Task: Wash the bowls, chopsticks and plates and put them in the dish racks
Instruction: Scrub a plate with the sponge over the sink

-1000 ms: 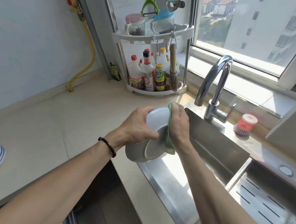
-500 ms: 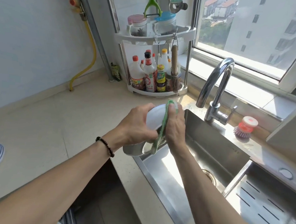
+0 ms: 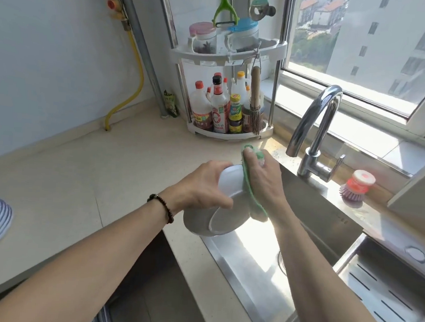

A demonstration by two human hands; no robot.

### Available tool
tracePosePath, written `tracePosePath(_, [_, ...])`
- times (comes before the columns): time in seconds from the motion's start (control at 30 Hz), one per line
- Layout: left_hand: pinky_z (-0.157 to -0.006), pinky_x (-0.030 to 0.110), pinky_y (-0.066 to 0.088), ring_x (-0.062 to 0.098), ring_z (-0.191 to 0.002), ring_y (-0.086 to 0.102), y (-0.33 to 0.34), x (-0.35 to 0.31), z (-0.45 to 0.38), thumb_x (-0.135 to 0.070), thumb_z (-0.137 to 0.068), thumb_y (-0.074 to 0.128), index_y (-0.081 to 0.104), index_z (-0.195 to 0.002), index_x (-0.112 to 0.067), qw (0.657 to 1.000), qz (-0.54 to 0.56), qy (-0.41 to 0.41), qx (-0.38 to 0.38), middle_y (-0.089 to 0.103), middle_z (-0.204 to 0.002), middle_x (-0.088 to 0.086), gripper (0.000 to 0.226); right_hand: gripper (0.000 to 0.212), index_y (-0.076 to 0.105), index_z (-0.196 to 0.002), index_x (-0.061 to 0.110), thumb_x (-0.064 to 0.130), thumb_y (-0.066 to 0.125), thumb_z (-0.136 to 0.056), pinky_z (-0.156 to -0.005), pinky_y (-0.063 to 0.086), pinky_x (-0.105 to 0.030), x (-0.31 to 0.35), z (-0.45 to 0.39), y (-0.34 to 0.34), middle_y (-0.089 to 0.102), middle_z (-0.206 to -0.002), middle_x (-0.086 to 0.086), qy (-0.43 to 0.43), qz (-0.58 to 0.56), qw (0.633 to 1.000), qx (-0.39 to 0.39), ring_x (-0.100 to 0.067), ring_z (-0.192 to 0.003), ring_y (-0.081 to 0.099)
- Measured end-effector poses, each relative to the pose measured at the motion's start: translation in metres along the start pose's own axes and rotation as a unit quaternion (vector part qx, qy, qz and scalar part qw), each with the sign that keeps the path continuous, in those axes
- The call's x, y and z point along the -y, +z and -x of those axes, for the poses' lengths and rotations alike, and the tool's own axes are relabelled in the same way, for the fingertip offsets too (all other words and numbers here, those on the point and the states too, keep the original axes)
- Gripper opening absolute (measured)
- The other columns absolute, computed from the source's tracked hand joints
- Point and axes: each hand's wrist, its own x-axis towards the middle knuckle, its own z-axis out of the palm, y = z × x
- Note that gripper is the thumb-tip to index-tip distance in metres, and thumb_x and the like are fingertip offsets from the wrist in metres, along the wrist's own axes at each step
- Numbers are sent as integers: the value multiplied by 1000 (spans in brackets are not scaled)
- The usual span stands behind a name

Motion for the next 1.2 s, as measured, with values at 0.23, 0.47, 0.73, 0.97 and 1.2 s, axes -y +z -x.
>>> tracePosePath(0.23, [-68, 30, 55, 16, -86, 62, 12, -3, 5, -19, -63, 84, 62, -114, -16, 996, 14, 28, -82, 64, -98, -2, 56, 23, 61, -102, 28, 42, 43, -103, -90, 50, -45, -16, 4, -2, 63, -99, 1, 41, -102, 992, -57, -28, -103, 62])
tracePosePath(0.47, [-66, 30, 56, 19, -85, 63, 12, -3, 9, -13, -65, 86, 59, -110, -15, 992, 9, 32, -119, 63, -98, 0, 52, 30, 59, -127, 37, 44, 43, -103, -105, 44, -32, -15, 14, 9, 53, -128, 4, -24, -95, 995, -26, -12, -119, 52])
tracePosePath(0.73, [-64, 31, 55, 20, -80, 64, 13, -2, 10, -12, -62, 87, 56, -93, -23, 989, 33, 18, -142, 63, -89, -4, 46, 28, 62, -107, 49, 51, 35, -100, -104, 40, -36, -4, 17, 25, 53, -124, -1, -95, -39, 994, -30, -18, -121, 51])
tracePosePath(0.97, [-67, 19, 54, 15, -91, 67, 0, -8, 30, -22, -61, 80, 58, -111, -26, 987, 103, 73, -99, 65, -103, -1, 55, 31, 49, -56, 26, 47, 73, -61, -76, 40, -43, -30, -1, -3, 48, -79, -8, 192, -293, 930, -108, -24, -77, 45])
tracePosePath(1.2, [-81, 39, 61, 24, -88, 73, -19, -15, 9, -10, -61, 87, 69, -107, -21, 992, 100, -36, 73, 75, -97, 6, 50, 34, 54, -63, 9, 21, 60, -95, -48, 37, -23, 10, -2, -10, 47, -48, 8, 6, -47, 998, 36, -9, -46, 43])
